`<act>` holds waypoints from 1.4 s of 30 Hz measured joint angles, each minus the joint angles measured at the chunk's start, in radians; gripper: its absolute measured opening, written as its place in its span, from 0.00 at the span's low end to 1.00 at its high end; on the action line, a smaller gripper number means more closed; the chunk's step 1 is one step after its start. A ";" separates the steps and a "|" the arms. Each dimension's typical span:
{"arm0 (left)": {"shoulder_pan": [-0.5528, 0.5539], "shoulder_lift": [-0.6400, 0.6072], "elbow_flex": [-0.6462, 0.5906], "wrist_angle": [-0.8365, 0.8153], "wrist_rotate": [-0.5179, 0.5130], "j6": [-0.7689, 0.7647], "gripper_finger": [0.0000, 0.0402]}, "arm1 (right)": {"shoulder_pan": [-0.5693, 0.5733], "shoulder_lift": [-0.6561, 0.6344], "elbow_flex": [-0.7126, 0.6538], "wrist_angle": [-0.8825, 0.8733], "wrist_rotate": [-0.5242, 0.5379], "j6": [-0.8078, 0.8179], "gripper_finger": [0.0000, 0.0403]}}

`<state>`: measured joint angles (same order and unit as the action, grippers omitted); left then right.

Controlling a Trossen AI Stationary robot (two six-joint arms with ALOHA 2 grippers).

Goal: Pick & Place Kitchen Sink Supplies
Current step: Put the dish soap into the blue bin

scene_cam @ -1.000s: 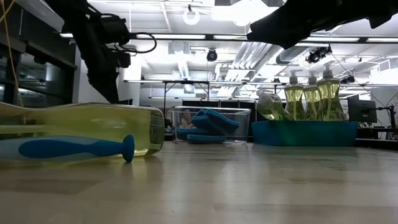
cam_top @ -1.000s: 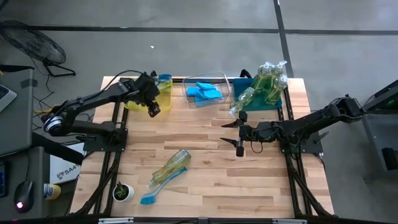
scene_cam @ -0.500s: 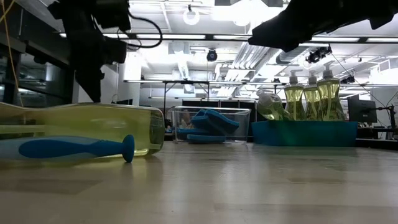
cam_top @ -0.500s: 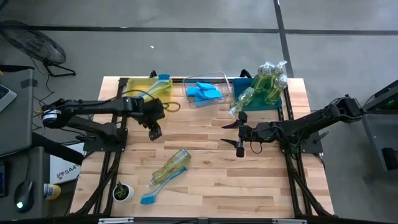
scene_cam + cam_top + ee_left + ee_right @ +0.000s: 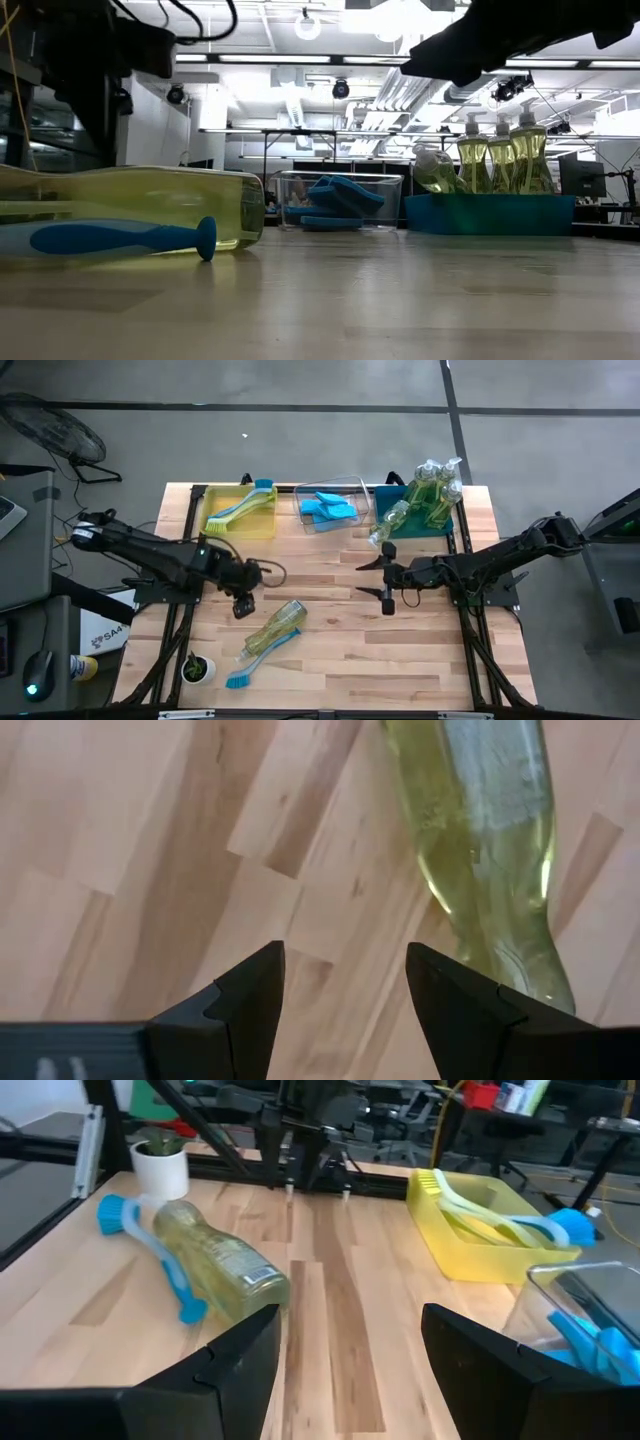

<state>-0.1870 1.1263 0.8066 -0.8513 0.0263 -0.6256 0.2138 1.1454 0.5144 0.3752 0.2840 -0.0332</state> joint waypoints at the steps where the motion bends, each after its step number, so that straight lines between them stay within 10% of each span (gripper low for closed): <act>1: -0.023 0.000 0.000 0.000 -0.013 -0.020 0.52 | 0.000 0.000 0.000 0.000 -0.010 -0.010 0.59; 13: -0.201 0.000 0.000 -0.001 -0.200 -0.173 0.51 | 0.000 0.058 0.165 -0.204 -0.129 -0.113 0.59; 25: -0.247 0.001 0.000 -0.021 -0.254 -0.212 0.51 | -0.019 0.497 0.606 -0.469 -0.319 -0.308 0.59; 42: -0.253 0.001 0.000 -0.020 -0.283 -0.221 0.51 | -0.009 1.007 1.286 -1.069 -0.193 -0.420 0.73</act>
<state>-0.4397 1.1275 0.8066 -0.8710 -0.2570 -0.8463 0.2046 2.1524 1.8006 -0.6936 0.0913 -0.4530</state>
